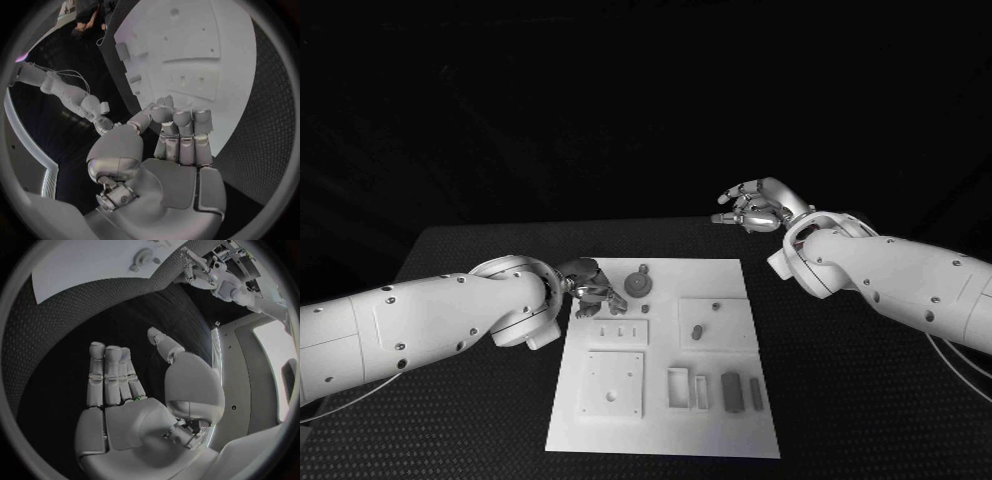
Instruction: Assemble the parts on the task board
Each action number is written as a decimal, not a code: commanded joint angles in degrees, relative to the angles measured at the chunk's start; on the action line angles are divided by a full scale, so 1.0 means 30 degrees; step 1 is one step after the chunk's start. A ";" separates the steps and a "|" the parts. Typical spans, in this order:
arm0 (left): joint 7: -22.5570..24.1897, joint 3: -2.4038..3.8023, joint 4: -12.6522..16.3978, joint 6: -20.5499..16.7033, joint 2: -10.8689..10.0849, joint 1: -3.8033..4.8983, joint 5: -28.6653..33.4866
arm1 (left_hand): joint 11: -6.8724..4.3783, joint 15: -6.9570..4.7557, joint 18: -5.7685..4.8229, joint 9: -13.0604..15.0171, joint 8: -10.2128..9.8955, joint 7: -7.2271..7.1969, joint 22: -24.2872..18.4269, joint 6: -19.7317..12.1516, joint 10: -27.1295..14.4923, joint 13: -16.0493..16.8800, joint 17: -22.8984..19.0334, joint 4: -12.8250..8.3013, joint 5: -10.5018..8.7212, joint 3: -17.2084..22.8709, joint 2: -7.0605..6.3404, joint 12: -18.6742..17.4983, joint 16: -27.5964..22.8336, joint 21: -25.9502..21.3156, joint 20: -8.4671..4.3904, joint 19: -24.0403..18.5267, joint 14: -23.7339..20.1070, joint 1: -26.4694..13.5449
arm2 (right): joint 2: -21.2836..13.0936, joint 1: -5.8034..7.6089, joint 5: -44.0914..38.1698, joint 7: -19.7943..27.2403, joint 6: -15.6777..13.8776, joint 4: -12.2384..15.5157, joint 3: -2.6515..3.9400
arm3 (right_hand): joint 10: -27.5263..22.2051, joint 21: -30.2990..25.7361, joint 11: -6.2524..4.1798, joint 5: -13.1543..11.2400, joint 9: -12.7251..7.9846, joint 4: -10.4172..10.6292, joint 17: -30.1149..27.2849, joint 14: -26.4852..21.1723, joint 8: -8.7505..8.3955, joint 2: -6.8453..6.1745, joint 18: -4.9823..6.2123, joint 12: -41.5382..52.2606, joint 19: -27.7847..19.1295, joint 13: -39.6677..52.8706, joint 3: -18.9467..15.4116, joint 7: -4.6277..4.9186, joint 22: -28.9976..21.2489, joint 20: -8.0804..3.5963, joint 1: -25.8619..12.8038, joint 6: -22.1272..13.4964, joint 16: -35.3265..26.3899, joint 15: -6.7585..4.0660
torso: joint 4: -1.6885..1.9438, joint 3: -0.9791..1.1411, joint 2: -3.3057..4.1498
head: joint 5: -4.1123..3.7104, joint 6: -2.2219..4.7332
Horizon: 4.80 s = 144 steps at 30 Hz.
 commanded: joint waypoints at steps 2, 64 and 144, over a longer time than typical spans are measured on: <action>-0.0887 0.0005 -0.0056 -0.0433 0.0169 -0.0131 -0.1243 | -0.0043 -0.0812 0.0272 0.0051 -0.0085 -0.0727 0.0342 0.0855 -0.0214 0.0070 0.0001 -0.0020 0.0006 0.0198 -0.0007 0.0150 0.0212 0.0197 -0.1973 0.0130 0.1043 -0.0096 | 0.0122 0.0025 0.0148 0.0209 0.0349 -0.0079 0.0009 | -0.0177 -0.0091 0.0025 0.0144 -0.0032 -0.0013 -0.0052 -0.0129 0.0094 0.0217 0.0845 -0.0054 0.0024 -0.0063 -0.0101 0.0060 -0.0038 0.0118 -0.0061 -0.0057 -0.0136 -0.0012 | -0.0009 -0.0001 0.0025 | 0.0025 -0.0111; -0.1860 0.0011 -0.0375 0.0062 0.0903 -0.1352 -0.4880 | -0.0493 -0.1129 0.0293 0.0825 0.0303 -0.1205 -0.0017 0.2326 -0.0406 0.0118 -0.0666 -0.0024 0.2141 0.0458 -0.0185 0.1275 0.1651 0.1422 -0.2238 -0.0096 0.0987 -0.1352 | 0.0305 0.0031 0.0056 0.0063 0.0748 -0.0099 0.0009 | -0.0351 -0.0378 0.0063 0.1089 -0.0106 -0.0052 -0.0363 -0.0200 0.0123 0.0473 0.0845 0.0231 0.0078 -0.0701 -0.0318 0.0098 -0.0013 0.0211 -0.0122 -0.0159 -0.0063 0.0025 | -0.0035 0.0003 0.0023 | -0.0098 -0.0699; -0.2154 0.0071 -0.0704 0.2263 0.1284 -0.1697 -0.3765 | -0.0979 -0.0870 0.0387 0.1586 0.1504 -0.1717 -0.0699 0.3354 -0.0509 -0.0405 -0.1693 -0.0114 0.4381 0.4241 -0.0140 0.2522 0.3246 0.2736 -0.2249 -0.0549 0.0897 -0.3306 | 0.0503 0.0018 0.0056 -0.0005 0.1034 -0.0260 0.0009 | -0.0498 -0.0527 0.0081 0.1892 -0.0177 -0.0154 -0.0547 -0.0280 0.0151 0.0647 0.0845 0.0537 0.0112 -0.1121 -0.0404 0.0115 0.0096 0.0223 -0.0118 -0.0205 0.0063 0.0042 | -0.0056 -0.0005 0.0023 | -0.0168 -0.0896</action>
